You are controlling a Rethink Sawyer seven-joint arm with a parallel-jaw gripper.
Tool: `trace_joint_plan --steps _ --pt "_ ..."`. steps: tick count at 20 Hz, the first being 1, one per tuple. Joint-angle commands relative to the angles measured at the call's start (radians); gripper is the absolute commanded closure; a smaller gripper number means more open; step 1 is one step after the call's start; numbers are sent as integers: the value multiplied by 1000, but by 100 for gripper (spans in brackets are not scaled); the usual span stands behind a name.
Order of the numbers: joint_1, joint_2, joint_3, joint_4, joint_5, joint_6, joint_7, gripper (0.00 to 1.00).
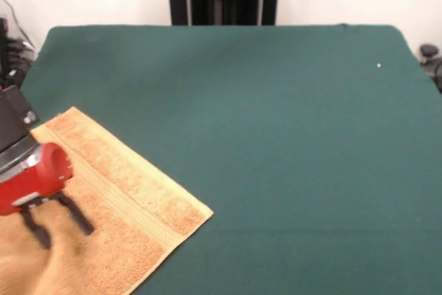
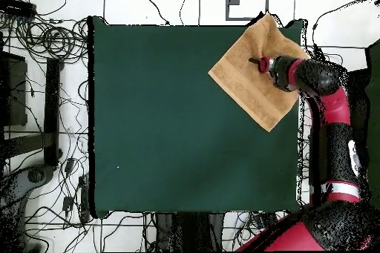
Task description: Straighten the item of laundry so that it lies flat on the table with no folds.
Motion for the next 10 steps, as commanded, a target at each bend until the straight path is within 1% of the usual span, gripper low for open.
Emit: trace_joint_plan --steps 1,5,10 --pt "165 222 -153 121 50 427 140 0" --pt "176 217 -176 122 78 441 150 0" --pt "181 212 -196 136 106 430 144 0"
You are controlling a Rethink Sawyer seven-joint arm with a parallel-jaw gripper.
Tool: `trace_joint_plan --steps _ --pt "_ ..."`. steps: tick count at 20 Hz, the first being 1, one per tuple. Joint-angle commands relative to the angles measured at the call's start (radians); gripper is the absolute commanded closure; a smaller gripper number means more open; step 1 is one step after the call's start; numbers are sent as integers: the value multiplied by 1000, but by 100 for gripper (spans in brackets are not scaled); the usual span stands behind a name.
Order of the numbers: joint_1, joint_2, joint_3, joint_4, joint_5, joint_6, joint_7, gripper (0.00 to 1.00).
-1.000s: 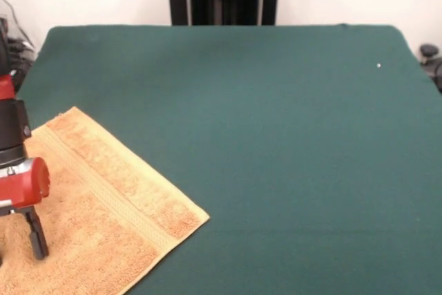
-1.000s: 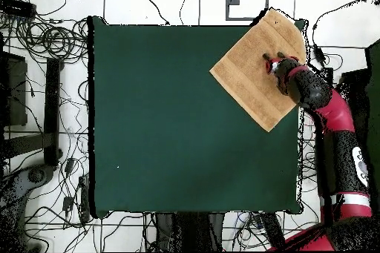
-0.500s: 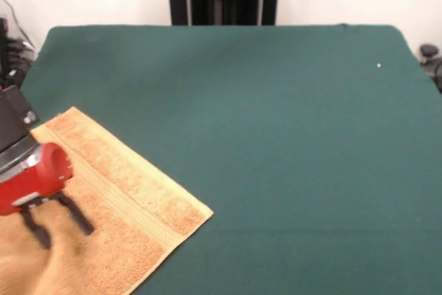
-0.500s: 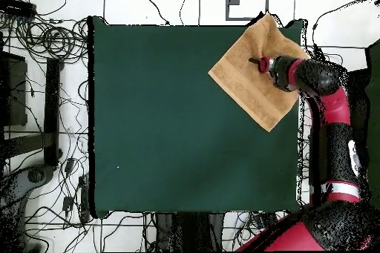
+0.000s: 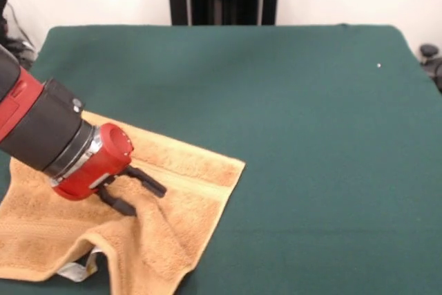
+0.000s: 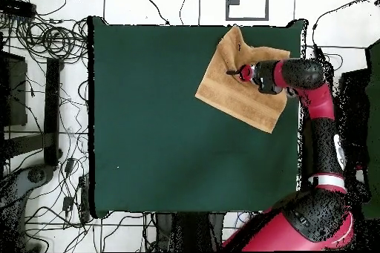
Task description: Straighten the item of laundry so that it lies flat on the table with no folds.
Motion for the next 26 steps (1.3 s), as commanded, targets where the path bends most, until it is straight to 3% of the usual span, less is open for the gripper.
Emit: trace_joint_plan --steps 1,8,19,26 --pt "100 179 -129 166 -20 179 144 0" --pt "112 174 -158 183 22 179 156 0" --pt "165 193 -245 183 181 335 384 0" --pt "179 186 -283 235 254 303 402 0"
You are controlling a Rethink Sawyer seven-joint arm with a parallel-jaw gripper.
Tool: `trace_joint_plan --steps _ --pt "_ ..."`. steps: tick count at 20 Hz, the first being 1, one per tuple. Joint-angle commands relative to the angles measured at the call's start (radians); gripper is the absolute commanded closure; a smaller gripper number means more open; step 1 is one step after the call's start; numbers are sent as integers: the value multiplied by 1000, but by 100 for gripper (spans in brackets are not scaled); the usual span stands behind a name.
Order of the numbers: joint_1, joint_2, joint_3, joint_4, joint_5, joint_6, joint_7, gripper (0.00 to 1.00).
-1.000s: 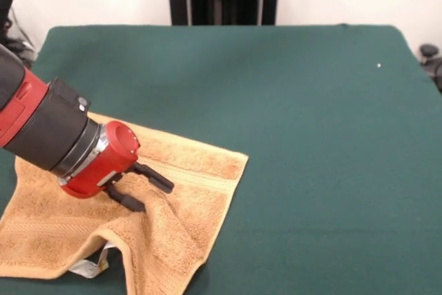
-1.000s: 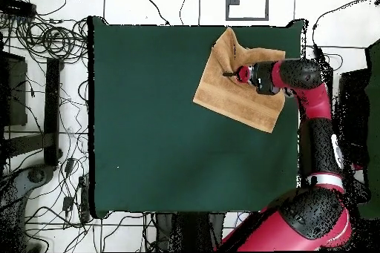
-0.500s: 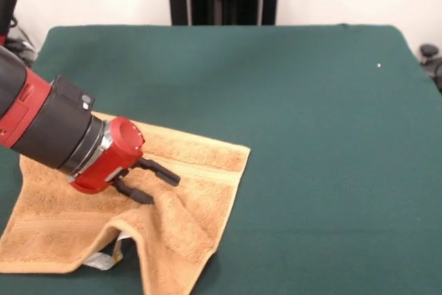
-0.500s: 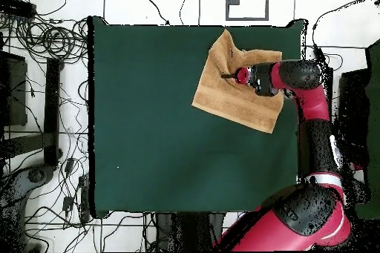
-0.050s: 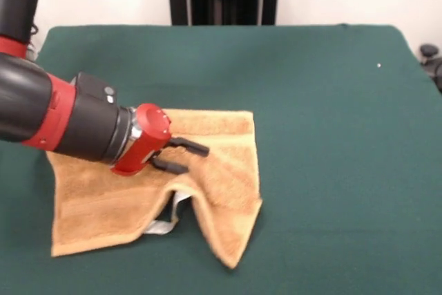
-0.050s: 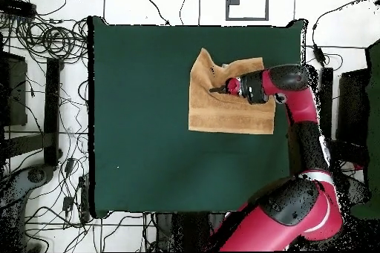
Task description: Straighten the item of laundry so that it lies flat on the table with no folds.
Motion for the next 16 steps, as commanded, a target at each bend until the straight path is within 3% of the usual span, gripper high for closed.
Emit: trace_joint_plan --steps 1,8,16 --pt "89 133 -102 232 15 69 366 0" --pt "101 126 -125 265 53 30 352 0" --pt "125 140 -153 231 85 41 322 0"
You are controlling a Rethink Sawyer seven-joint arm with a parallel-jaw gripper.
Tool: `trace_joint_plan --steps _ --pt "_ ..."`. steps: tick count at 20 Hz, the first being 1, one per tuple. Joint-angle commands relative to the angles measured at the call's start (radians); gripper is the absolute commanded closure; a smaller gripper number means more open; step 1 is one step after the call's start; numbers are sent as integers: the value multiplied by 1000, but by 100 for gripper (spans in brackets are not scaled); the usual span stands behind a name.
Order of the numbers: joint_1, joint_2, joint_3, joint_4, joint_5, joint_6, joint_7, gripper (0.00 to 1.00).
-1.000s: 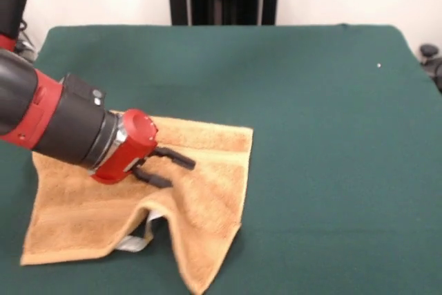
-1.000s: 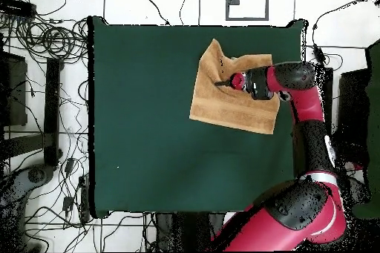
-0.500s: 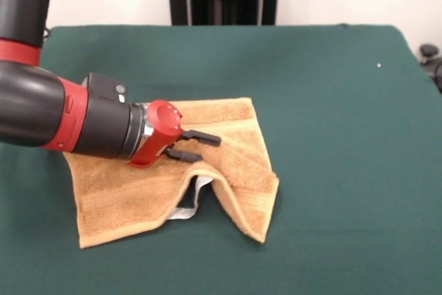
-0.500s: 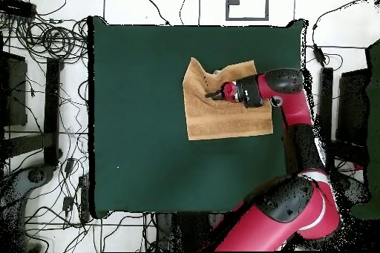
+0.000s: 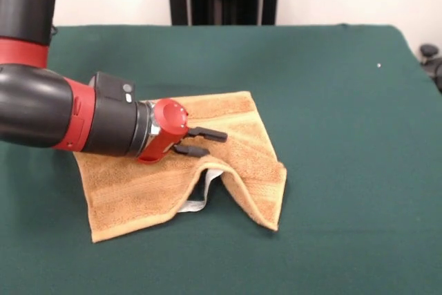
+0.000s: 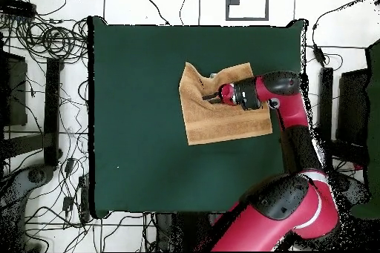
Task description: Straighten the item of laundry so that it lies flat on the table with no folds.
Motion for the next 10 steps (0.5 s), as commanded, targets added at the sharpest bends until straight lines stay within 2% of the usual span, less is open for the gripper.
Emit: trace_joint_plan --steps 1,5,8,10 --pt "92 129 -65 171 -32 8 263 0" --pt "101 134 -74 158 -26 -7 245 0" --pt "107 112 -87 171 -43 -88 212 0" --pt "116 85 -103 180 -83 -228 169 0"
